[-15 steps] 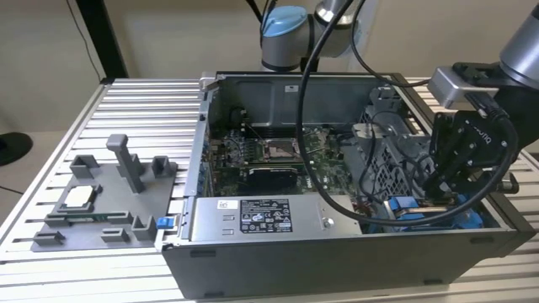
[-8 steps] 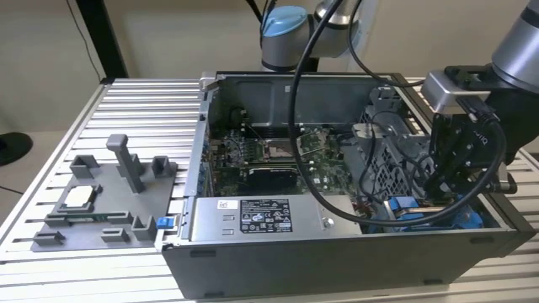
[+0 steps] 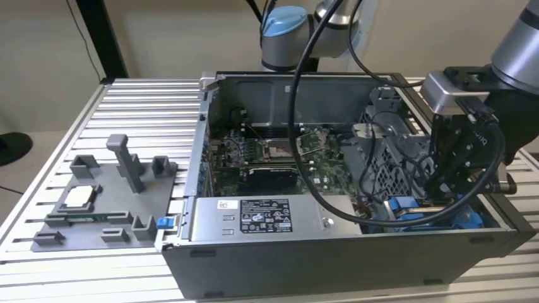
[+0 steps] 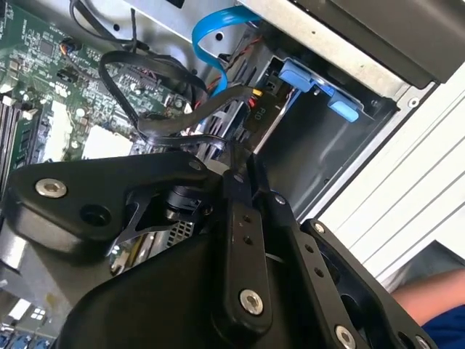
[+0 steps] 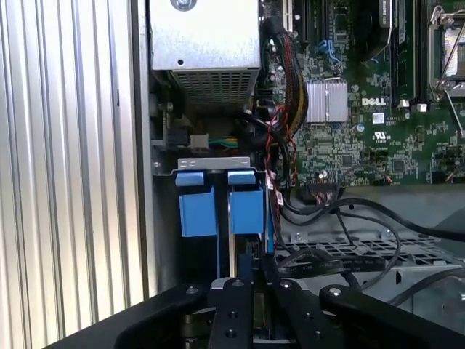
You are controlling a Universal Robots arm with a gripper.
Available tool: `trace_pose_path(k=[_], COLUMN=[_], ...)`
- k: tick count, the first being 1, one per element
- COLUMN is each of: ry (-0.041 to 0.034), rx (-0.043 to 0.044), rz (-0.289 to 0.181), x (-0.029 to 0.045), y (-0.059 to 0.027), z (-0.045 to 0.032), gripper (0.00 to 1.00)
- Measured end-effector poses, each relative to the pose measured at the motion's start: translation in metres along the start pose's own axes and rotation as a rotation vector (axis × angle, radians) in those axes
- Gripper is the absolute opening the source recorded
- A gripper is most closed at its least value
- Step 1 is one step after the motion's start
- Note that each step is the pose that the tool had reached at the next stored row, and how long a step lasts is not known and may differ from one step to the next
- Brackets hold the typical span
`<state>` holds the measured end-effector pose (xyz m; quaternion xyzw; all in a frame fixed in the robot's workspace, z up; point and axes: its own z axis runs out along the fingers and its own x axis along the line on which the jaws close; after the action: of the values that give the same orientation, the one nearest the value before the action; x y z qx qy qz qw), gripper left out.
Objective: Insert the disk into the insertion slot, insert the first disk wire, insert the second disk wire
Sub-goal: 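Insert the second disk wire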
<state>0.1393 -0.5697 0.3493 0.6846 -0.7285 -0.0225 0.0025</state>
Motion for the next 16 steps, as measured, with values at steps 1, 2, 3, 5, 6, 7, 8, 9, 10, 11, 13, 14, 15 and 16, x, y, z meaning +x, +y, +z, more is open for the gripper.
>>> trace_pose_path(k=[1,2,3,5,6,7,8,9,10,11,13,14,15,16], ry=[0.0,-0.0001,-0.0001,-0.0002,-0.0001,-0.0001,0.0,-0.0001,-0.0002,-0.0002,-0.0001,-0.0002,-0.0002,-0.0002], rx=[0.0,0.0,0.0,0.0,0.0,0.0,0.0001,0.0001,0.0001,0.0001,0.0001,0.0001,0.0001,0.0002], rz=[0.0,0.001,0.001,0.001,0.002,0.002,0.002,0.003,0.003,0.003,0.004,0.004,0.004,0.004], x=[-0.0001,-0.0001,-0.0001,-0.0001,-0.0001,-0.0001,-0.0001,-0.0001,-0.0001,-0.0001,-0.0001,-0.0001,-0.0001,-0.0001], y=[-0.0004,-0.0007,-0.001,-0.0014,-0.0015,-0.0016,-0.0017,-0.0018,-0.002,-0.0022,-0.0025,-0.0027,-0.0028,-0.0032], z=[0.0001,0.0002,0.0003,0.0005,0.0006,0.0006,0.0007,0.0009,0.0011,0.0012,0.0014,0.0016,0.0017,0.0026], gripper=[0.0,0.0,0.0,0.0,0.0,0.0,0.0,0.0,0.0,0.0,0.0,0.0,0.0,0.0])
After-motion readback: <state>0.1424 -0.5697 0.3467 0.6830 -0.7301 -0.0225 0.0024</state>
